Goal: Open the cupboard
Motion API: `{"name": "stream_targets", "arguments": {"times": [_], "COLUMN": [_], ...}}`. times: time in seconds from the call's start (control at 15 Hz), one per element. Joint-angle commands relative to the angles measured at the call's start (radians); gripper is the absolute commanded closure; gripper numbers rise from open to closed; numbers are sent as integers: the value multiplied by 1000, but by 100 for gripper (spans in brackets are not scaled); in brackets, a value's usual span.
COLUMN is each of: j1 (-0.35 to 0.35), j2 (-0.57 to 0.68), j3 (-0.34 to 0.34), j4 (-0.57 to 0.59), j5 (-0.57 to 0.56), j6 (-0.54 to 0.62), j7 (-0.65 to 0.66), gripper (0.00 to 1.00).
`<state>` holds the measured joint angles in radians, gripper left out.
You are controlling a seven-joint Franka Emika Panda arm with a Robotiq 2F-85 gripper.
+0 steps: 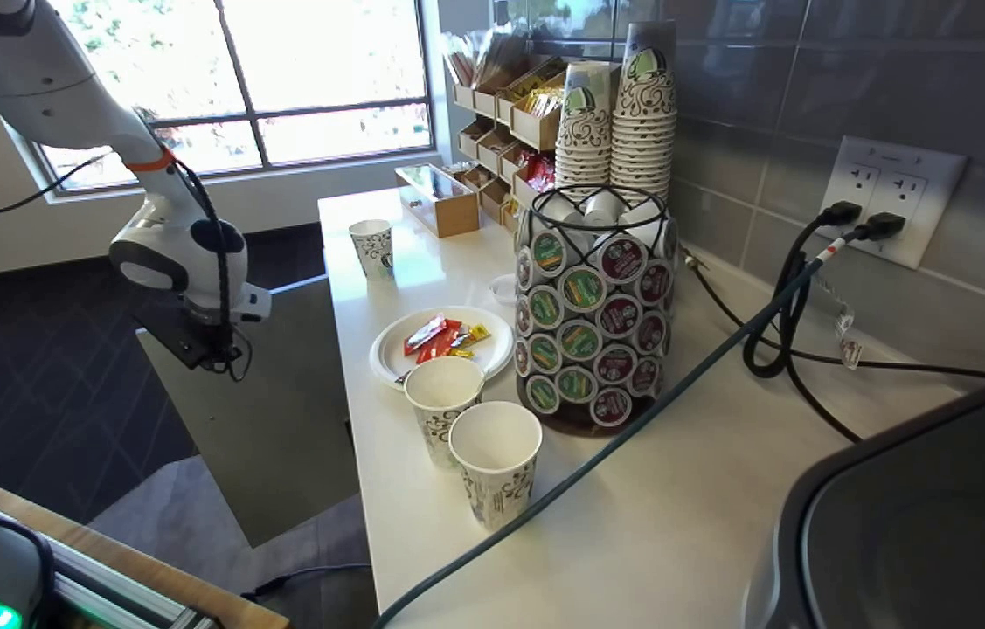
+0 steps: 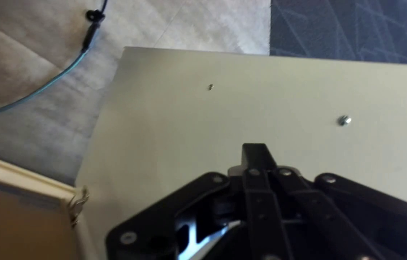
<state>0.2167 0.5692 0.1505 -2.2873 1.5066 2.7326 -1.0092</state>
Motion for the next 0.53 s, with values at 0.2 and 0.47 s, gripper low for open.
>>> {"name": "stream_targets", "arguments": {"times": [0.2, 0.47], "j1": [-68, -97], "j2": [-326, -489], "j3": [-61, -91], "j4": [-310, -484], "j5": [128, 119], "j6": [164, 225], "j7": [71, 166], "gripper": [74, 51]}}
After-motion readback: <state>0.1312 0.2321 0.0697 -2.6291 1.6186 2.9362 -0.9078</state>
